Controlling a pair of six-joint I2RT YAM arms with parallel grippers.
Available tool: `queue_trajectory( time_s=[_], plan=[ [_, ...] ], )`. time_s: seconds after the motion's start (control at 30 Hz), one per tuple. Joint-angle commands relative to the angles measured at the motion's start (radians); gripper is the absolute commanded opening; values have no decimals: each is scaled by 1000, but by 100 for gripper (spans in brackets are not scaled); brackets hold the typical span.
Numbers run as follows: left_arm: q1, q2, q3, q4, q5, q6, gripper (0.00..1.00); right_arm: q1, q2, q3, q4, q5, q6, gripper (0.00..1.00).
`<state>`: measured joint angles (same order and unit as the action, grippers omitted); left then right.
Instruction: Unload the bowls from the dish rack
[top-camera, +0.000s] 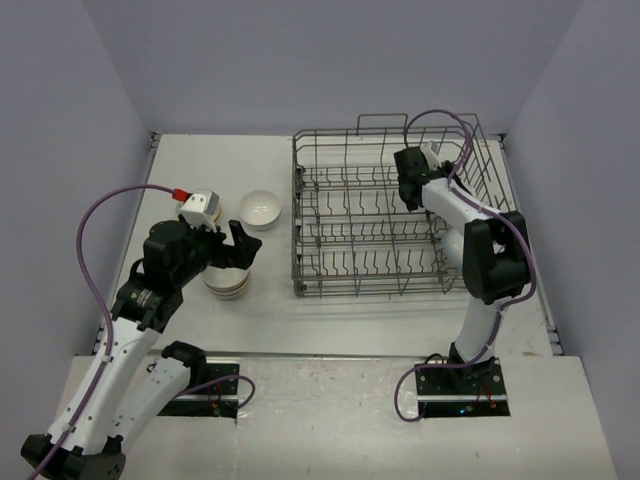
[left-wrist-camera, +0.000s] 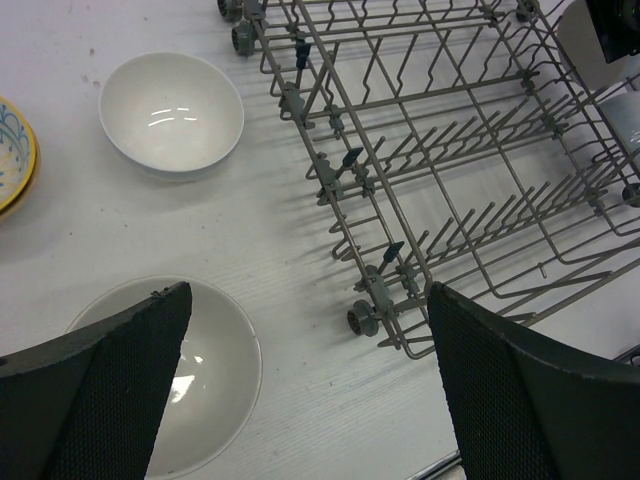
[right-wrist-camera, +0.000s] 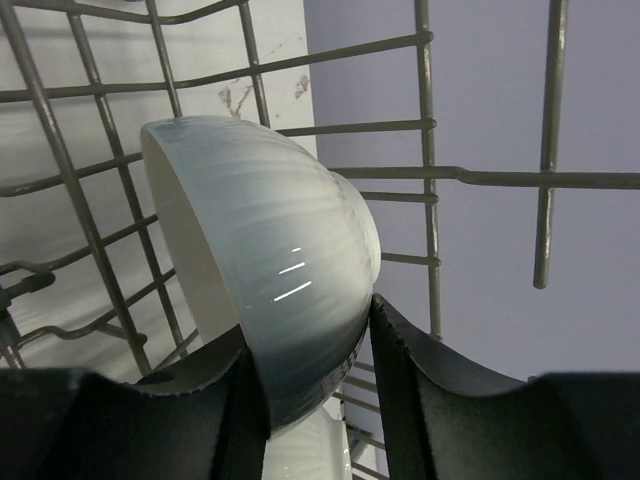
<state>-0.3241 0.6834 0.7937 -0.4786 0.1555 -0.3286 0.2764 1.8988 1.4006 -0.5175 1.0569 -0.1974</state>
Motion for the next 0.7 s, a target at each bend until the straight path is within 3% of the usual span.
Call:
queue_trajectory(
  time_s=[0.0,0.27,0.67],
  plan=[
    [-9,2,-4,44,27,22,100,-16,-30,5,73,24,-28,37],
    [-9,1,-2,44,32,22,100,-16,-35,3,126,35,-66,28],
    [-9,-2,-4,44,22,23,100,-16,-20,24,154,54,-112,0]
  ],
)
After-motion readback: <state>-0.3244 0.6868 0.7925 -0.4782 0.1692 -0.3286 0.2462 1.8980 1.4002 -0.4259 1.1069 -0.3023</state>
